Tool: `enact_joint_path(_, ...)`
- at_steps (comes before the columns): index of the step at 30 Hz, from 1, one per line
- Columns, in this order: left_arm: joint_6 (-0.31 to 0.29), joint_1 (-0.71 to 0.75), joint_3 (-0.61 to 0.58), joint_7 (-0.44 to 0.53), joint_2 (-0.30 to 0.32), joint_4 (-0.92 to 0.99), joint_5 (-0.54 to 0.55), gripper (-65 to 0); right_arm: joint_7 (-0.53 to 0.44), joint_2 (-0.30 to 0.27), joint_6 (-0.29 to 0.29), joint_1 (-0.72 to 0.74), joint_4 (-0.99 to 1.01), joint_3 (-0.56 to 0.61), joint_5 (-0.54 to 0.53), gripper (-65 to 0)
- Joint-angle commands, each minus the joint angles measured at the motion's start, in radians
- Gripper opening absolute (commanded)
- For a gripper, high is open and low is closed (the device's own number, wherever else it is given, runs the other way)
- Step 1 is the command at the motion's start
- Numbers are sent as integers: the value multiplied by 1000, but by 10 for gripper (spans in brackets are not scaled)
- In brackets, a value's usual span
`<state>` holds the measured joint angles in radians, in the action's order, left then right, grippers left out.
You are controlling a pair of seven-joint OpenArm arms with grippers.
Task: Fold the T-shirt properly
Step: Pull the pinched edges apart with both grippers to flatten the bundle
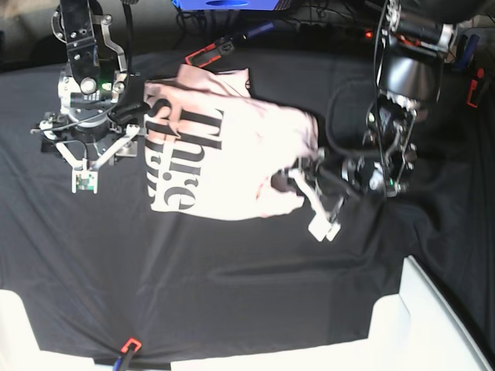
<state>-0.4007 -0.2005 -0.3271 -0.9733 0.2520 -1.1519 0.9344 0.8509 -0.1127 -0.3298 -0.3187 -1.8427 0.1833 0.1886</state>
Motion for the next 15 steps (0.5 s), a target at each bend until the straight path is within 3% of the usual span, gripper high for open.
enact_joint_path(1,-10,-12,3,-17,-3,-18,16,-650,-20,-3,-4,10,-16,-3,12,-174)
enact_joint_path(8,-10,43,3,-28,-95,-15,16,-650,-22,-3,-4,11,-16,-3,12,-174)
enact_joint_path(15,-10,65,7,-26,-118,-32,16,-650,-22,-3,-4,3,-16,-3,12,-171)
